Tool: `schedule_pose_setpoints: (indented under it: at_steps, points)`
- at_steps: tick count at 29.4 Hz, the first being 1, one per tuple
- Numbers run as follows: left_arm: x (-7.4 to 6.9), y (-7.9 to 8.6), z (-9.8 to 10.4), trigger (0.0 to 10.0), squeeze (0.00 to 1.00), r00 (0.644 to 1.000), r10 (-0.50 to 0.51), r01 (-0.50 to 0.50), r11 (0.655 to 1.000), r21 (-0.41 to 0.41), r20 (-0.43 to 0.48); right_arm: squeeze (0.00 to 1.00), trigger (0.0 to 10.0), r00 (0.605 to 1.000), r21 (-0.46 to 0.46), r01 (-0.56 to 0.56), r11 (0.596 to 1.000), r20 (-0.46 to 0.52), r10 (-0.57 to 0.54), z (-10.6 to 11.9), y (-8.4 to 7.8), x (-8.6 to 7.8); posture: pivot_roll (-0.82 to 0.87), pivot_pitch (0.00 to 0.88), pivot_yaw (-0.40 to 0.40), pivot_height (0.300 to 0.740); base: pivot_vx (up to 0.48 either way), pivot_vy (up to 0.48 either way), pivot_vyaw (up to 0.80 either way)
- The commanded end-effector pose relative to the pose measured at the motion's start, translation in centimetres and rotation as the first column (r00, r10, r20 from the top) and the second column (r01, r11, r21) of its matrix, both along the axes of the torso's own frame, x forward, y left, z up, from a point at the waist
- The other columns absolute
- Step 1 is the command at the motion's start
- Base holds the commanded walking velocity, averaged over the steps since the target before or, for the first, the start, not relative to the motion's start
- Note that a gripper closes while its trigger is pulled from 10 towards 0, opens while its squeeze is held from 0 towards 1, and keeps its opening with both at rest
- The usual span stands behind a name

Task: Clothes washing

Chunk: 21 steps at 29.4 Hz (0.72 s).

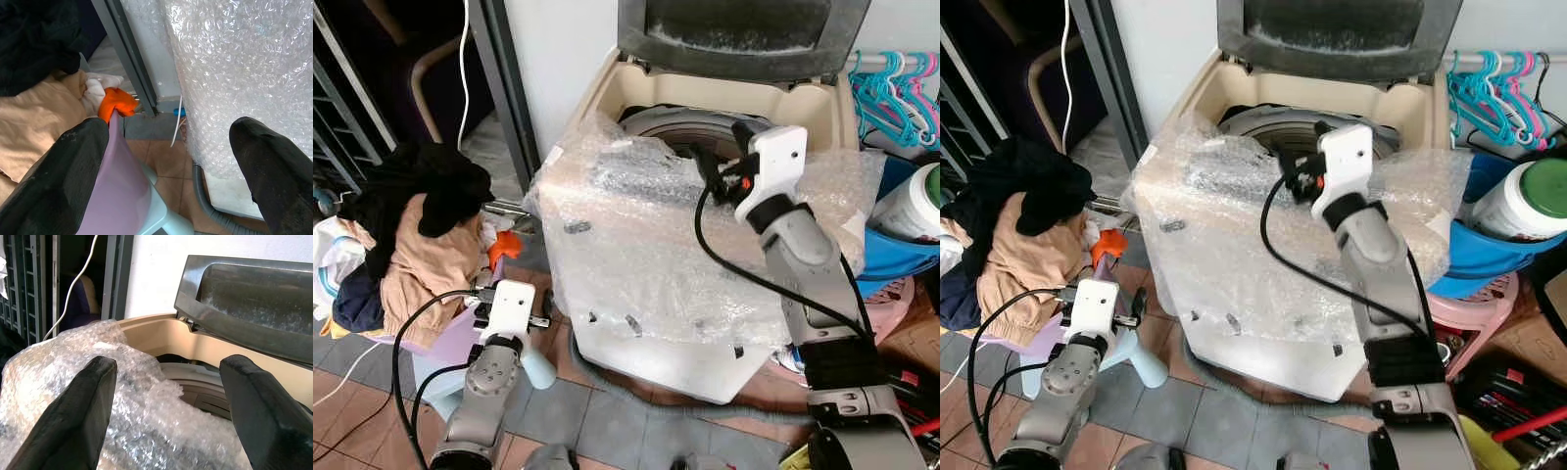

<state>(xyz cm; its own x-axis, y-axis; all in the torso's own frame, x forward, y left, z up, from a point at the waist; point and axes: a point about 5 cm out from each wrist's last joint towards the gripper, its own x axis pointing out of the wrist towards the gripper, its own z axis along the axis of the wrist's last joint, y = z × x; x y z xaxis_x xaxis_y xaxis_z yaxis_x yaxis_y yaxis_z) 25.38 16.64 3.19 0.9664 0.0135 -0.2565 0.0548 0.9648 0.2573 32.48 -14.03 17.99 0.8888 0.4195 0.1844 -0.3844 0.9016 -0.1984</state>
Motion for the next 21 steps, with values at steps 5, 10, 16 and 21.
schedule_pose_setpoints:
  at_steps: [5, 10, 16, 21]
  points:
    - [0.2, 0.1, 1.6, 10.0, 0.0, 0.997, 0.007, -0.008, 1.0, 0.019, 0.081, 0.14, 10.0, 0.999, -0.021, -0.037, 0.999, 0.01, 0.037, -1.2, 1.5, -2.7, -0.07, 0.0, 0.048, 0.74, 0.0, 0.0, 0.08]
    - [0.3, -0.4, 2.7, 10.0, 0.0, 0.994, 0.016, -0.014, 1.0, -0.018, 0.11, 0.07, 10.0, 0.996, 0.099, 0.049, 0.994, -0.085, -0.04, -2.7, 1.6, -3.9, -0.06, 0.0, 0.048, 0.74, 0.0, 0.074, 0.8]
    - [0.2, -0.6, 3.1, 10.0, 0.0, 0.994, 0.012, -0.009, 1.0, -0.029, 0.111, 0.09, 10.0, 0.984, 0.185, 0.118, 0.975, -0.151, -0.091, -3.5, 1.8, -3.9, -0.06, 0.0, 0.055, 0.74, 0.0, 0.462, 0.8]
    - [0.9, -0.4, 3.5, 10.0, 0.0, 0.994, 0.034, -0.03, 0.999, -0.045, 0.108, 0.0, 10.0, 0.965, 0.203, 0.207, 0.957, -0.202, -0.166, -4.2, 1.1, -3.4, -0.06, 0.0, 0.057, 0.74, 0.0, 0.48, 0.27]
